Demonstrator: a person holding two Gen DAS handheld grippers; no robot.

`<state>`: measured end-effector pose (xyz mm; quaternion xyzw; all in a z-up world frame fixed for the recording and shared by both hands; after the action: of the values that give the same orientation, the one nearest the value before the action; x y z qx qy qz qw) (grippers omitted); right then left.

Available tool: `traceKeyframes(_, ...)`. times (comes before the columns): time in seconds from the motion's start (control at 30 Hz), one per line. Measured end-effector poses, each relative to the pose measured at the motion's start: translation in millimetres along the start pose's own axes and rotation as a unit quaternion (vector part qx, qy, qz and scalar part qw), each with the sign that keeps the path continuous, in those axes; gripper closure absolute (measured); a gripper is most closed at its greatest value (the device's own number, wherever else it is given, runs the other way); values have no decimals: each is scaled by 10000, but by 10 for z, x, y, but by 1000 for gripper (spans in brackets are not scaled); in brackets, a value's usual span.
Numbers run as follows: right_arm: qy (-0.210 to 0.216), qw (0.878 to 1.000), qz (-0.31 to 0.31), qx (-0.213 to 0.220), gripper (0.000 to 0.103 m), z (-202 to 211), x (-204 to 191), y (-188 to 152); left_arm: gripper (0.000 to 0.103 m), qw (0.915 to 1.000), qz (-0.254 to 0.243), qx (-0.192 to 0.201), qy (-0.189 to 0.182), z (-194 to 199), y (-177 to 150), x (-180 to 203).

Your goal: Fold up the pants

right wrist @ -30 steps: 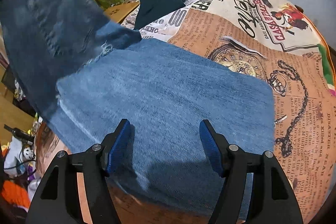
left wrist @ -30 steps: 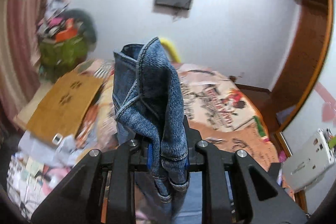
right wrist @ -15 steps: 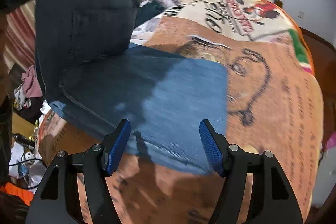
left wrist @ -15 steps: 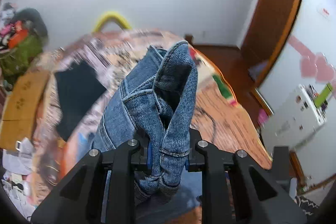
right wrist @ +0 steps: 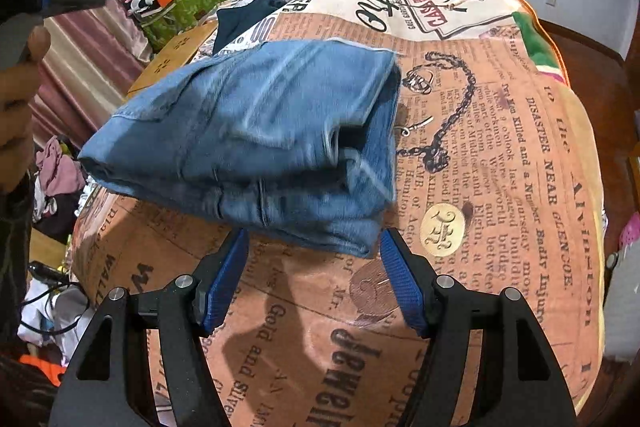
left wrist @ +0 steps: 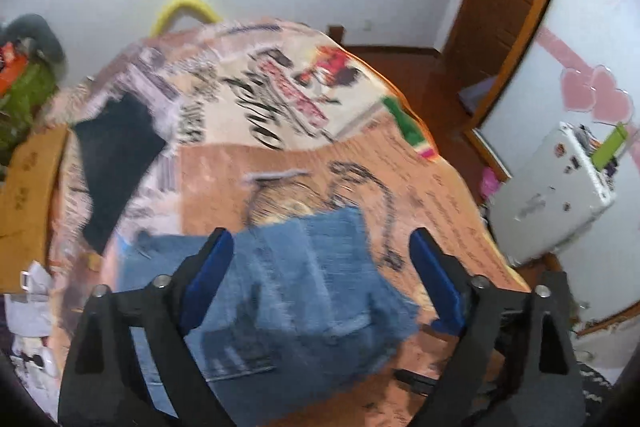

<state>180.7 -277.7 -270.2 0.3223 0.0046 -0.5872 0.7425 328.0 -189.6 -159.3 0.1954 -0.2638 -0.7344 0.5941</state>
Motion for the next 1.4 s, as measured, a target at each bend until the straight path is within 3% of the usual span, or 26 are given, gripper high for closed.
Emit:
traceKeyframes(0.1,62,9999,-4,-110,39,-83,-35,-10,7,9985,-53,148,532,-94,85,-383)
traceKeyframes(0.2,64,9998,22,-213,31,-181,-65,-1,6,9929,-108,54,1180,-294,94,-883)
traceKeyframes(0.47,-142,9992,143,-336,29,-338,-85,117,6,9789,-35,-900,1833,-1165,-90,-1860)
traceKeyframes(0.63,-361,9982,238,-419,28,-458,-58,212,6,9617,-416,-1584,2200,-1727,-379,-2179)
traceKeyframes(0.8,-451,9978,257,-413,26,-545,-26,363,5,9719,-202,-1662,1656,-1723,-675,-2394)
traceKeyframes(0.9,-494,9975,330,-371,26,-585,-22,443,5,9701,-410,-1648,1736,-1542,-899,-2483)
traceKeyframes(1.0,-172,9989,264,-352,27,-625,-125,492,5,9682,-511,-1715,1748,-1291,-1145,-2496)
traceKeyframes(1.23,-307,9983,455,-201,27,-477,-196,469,5,9736,-332,-1671,1518,-689,-1659,-2331)
traceKeyframes(1.4,-425,9983,408,-20,27,-248,-124,442,5,9771,-63,-1602,1399,-387,-1857,-2149)
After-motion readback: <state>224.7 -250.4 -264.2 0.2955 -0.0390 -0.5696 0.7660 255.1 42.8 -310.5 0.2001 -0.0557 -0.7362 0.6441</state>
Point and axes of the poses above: each gripper's, at about its wrist camera, not at the fingertips, and z roughly against the way its jaws point, x to its right, y to its top, the point moved 8 cm from there along -z, roughly the way its jaws point, and after that the axes turned 6 degrees about y, right-handed, at the moved point
